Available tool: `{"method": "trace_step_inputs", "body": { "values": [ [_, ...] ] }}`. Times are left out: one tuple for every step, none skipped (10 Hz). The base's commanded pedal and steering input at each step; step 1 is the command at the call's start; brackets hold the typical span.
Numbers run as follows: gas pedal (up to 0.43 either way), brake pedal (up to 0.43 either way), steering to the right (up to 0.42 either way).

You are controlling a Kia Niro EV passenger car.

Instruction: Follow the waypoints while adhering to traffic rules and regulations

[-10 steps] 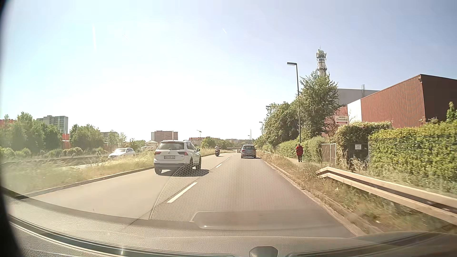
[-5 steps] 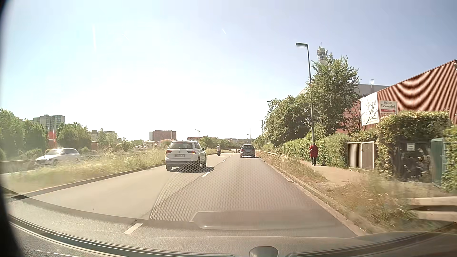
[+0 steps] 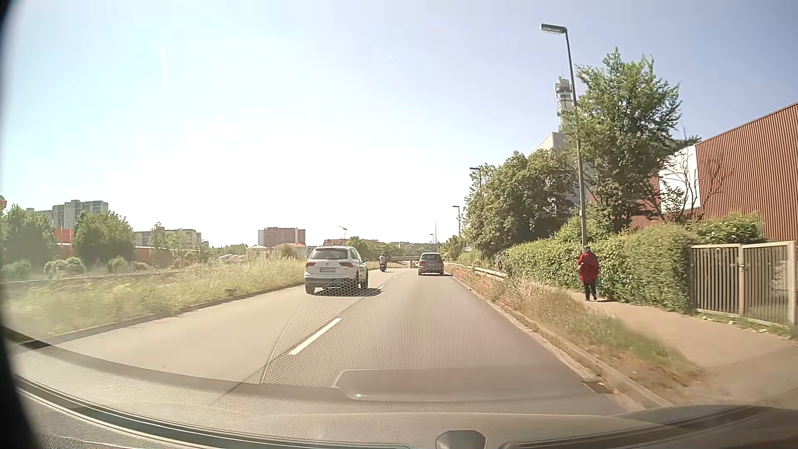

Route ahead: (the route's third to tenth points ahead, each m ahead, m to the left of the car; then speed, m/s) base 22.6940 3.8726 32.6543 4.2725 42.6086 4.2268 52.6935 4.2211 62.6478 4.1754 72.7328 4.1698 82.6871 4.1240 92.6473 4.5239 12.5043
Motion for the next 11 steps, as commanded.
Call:
{"method": "trace_step_inputs", "body": {
  "values": [
    [0.059,0.024,0.001],
    [0.059,0.024,0.0],
    [0.059,0.024,0.0],
    [0.059,0.024,0.0],
    [0.059,0.024,0.0],
    [0.059,0.024,0.0],
    [0.059,0.03,0.0],
    [0.059,0.024,0.0],
    [0.059,0.024,0.0],
    [0.059,0.024,0.0],
    [0.059,0.024,0.0]
  ]
}}
